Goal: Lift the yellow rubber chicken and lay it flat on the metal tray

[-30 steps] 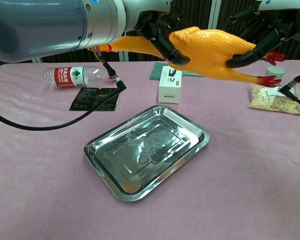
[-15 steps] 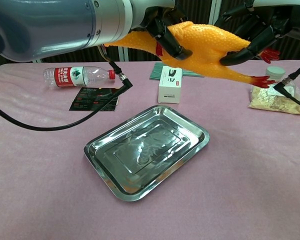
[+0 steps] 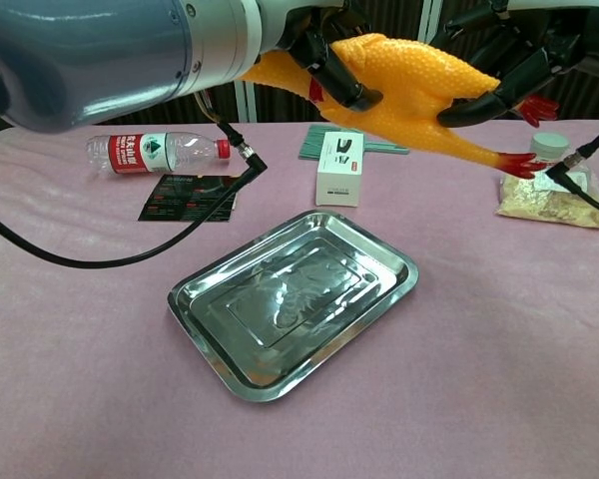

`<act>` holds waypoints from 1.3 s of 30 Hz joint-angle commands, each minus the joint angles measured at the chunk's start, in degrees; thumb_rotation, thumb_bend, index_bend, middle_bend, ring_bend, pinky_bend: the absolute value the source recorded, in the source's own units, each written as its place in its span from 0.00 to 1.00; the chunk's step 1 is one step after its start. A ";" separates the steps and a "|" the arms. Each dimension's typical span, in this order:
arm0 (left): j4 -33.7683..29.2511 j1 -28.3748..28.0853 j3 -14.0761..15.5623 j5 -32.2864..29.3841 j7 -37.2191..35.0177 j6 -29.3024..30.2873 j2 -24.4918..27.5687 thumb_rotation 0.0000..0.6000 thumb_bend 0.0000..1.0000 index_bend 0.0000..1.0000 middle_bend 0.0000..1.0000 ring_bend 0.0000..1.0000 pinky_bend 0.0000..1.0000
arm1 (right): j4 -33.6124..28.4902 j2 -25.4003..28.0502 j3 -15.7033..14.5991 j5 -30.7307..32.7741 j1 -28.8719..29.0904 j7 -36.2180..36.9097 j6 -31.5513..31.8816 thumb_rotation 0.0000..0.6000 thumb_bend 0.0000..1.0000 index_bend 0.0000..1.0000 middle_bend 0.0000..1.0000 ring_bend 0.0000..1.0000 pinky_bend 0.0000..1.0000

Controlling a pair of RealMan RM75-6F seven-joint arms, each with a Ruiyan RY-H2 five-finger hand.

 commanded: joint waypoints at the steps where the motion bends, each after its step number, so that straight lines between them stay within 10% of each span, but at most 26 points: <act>1: -0.03 0.20 0.02 0.26 0.18 0.17 -0.08 1.00 0.54 0.59 0.40 0.26 0.31 | 0.05 -0.02 -0.03 0.09 -0.01 0.00 -0.01 1.00 0.43 1.00 0.77 0.77 0.74; 7: -1.90 1.24 0.49 -0.58 0.30 -2.22 1.75 1.00 0.30 0.22 0.23 0.20 0.31 | 0.71 0.18 0.18 0.64 -0.15 0.58 -0.05 1.00 0.43 1.00 0.77 0.77 0.74; 14: -2.66 2.03 0.70 -0.63 -0.12 -3.53 3.17 1.00 0.27 0.16 0.19 0.18 0.31 | 1.78 0.39 0.29 0.71 -0.43 1.91 -0.40 1.00 0.44 1.00 0.77 0.77 0.74; 26: -2.68 1.92 0.27 -0.98 -0.32 -3.97 3.37 1.00 0.28 0.22 0.19 0.18 0.31 | 1.63 0.53 0.42 -0.12 -0.49 2.65 -0.53 1.00 0.44 1.00 0.77 0.77 0.74; 39: -1.40 1.50 -0.10 0.32 -0.87 -2.40 1.37 1.00 0.61 0.56 0.33 0.24 0.37 | 0.33 0.59 -0.08 -1.20 -0.40 1.76 -0.42 1.00 0.45 1.00 0.77 0.77 0.74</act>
